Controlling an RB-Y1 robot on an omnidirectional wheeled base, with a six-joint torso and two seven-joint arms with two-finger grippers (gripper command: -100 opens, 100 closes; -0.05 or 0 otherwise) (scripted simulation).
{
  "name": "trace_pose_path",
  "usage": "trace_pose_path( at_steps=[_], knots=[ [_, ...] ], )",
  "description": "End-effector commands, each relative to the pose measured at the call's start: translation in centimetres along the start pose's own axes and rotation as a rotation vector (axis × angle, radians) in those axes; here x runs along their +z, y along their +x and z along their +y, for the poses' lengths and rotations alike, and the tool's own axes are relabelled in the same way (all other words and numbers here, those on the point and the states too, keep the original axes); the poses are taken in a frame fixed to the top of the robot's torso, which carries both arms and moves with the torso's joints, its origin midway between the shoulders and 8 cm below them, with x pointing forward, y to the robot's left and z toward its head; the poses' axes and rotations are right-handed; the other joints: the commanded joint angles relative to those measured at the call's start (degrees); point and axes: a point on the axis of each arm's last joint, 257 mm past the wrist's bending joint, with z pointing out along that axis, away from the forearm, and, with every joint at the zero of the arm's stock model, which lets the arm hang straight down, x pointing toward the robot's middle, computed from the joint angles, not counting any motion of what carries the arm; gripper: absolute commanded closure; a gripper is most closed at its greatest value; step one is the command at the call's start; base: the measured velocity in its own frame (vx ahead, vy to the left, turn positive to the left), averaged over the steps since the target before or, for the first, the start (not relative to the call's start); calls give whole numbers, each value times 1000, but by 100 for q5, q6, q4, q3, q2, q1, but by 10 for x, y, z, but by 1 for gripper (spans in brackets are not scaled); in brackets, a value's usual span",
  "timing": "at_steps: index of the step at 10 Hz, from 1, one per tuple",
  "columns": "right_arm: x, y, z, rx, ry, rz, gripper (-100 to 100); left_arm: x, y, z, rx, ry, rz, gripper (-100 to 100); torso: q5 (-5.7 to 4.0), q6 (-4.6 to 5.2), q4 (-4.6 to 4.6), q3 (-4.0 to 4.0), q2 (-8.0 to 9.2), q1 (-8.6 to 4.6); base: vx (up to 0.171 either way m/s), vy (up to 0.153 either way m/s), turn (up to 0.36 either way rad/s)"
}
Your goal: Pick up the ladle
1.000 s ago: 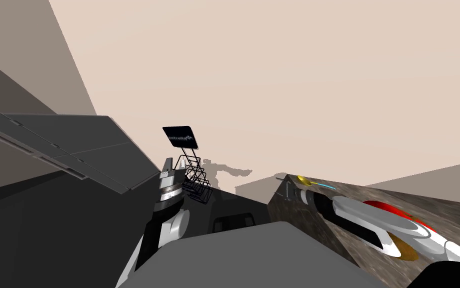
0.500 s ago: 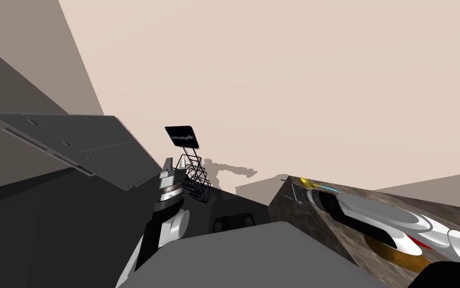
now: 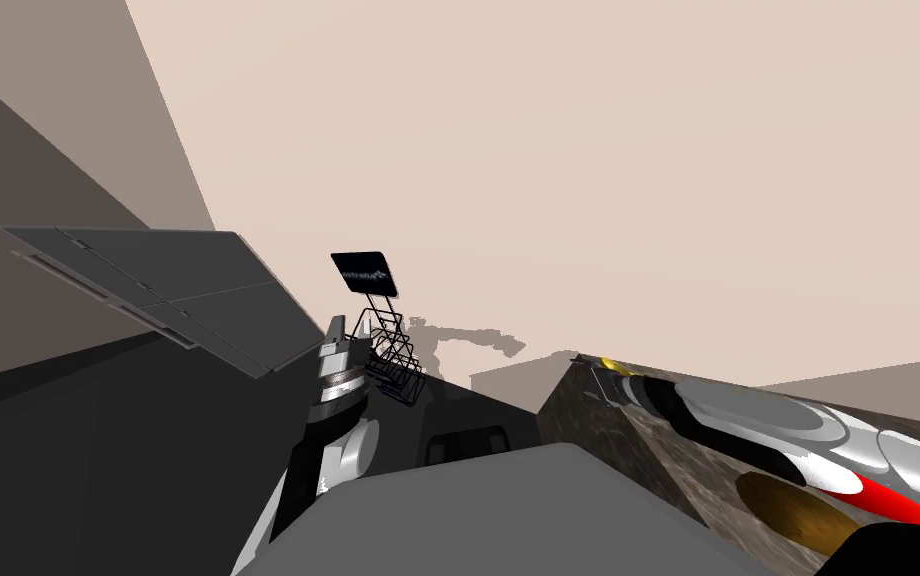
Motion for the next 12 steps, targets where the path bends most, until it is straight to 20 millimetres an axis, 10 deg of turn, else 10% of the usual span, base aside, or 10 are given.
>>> trace_pose_path(
  at_steps=[1,12],
  knots=[
    [-6,22,2,-96,-31,50,-100,0,0,0,0,0,0,0,0,0,0,0,0,0,7,-39,31],
    [-43,113,11,-496,-208,242,-100,0,0,0,0,0,0,0,-4,1,2,4,6,-12,4,-62,3]
  ],
)
